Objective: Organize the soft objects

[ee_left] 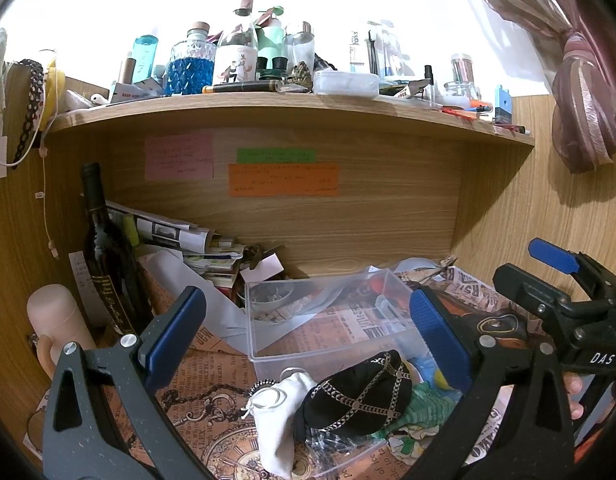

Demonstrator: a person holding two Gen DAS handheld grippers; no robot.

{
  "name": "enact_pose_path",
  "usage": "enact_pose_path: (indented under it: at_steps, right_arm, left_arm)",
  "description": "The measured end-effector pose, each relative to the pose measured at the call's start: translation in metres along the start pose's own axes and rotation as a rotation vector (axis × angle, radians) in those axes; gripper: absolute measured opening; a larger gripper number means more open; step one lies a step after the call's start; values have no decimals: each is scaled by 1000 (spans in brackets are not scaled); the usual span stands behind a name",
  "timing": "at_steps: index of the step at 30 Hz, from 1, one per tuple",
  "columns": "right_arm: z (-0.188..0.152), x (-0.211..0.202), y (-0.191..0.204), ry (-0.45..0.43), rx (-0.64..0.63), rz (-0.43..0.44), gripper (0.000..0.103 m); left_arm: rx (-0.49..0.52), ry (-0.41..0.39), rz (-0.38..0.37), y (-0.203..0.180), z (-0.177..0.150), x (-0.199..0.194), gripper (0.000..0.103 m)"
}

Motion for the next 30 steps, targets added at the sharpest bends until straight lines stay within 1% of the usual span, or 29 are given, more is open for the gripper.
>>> enact_pose_path:
  at_steps: [30]
  right_arm:
    - [-2, -2, -2, -8, 12, 3, 103]
  left_arm:
    - [10, -1, -7, -7, 1, -1, 103]
Point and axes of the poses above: each gripper's, at about its wrist camera, not at the fingertips, and x roughly the way its jaws point, y to its left, z to its top, the point moved 6 cm from there along x, roughly the way its jaws point, and after that the axes turned 6 degrees about x, right-handed, at the moved point
